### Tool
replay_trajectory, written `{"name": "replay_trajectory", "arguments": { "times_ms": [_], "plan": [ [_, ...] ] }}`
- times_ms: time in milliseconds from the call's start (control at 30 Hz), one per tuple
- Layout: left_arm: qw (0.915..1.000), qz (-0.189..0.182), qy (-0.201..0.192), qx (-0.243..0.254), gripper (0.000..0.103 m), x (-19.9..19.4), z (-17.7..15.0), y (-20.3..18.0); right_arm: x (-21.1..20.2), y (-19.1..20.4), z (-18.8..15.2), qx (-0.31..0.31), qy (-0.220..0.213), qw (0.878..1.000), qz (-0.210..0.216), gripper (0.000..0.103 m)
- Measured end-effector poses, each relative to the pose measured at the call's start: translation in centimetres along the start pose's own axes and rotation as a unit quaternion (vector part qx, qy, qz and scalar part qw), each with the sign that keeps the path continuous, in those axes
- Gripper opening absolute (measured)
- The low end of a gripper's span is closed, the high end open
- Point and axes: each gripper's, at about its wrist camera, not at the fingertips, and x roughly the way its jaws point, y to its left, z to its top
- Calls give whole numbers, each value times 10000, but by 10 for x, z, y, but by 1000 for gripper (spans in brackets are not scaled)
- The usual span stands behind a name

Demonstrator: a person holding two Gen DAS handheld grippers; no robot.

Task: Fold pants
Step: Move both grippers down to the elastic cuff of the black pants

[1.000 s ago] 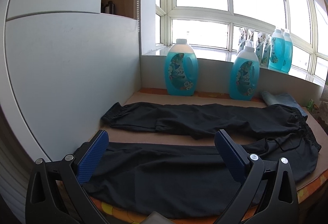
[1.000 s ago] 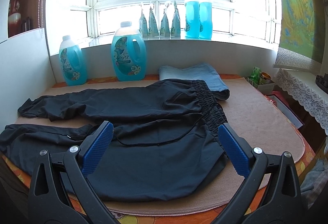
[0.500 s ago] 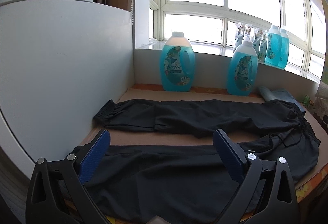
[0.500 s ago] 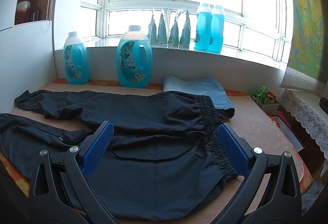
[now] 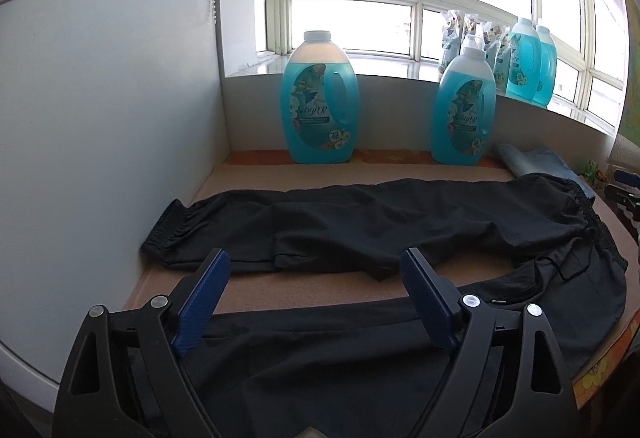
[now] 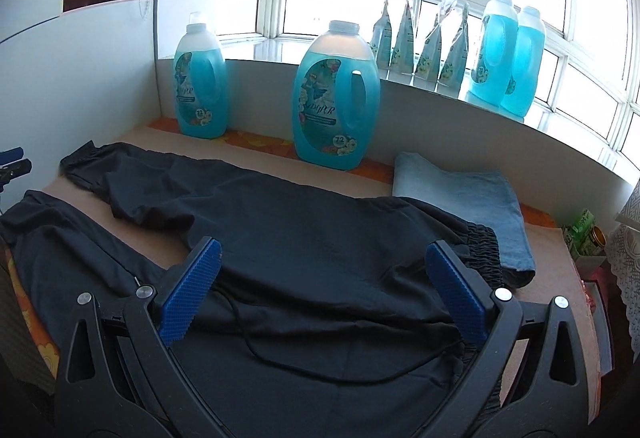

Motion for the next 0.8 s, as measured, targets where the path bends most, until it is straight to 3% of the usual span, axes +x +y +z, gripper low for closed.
{"name": "replay_trajectory", "arguments": {
  "times_ms": [200, 467, 633, 800],
  "plan": [
    [9994, 0, 320, 133, 84, 42, 31, 6, 68, 12, 35, -284, 351, 9983, 366, 103],
    [9943, 77, 1034, -260, 84, 129, 77, 34, 168, 30, 70, -948, 873, 9904, 498, 94],
    [9813, 325, 1711, -817, 84, 197, 89, 65, 221, 32, 72, -1087, 1160, 9849, 681, 93],
    [9572, 342, 2229, -1815, 84, 256, 86, 103, 262, 28, 69, -1110, 1405, 9797, 903, 93]
  ]
}}
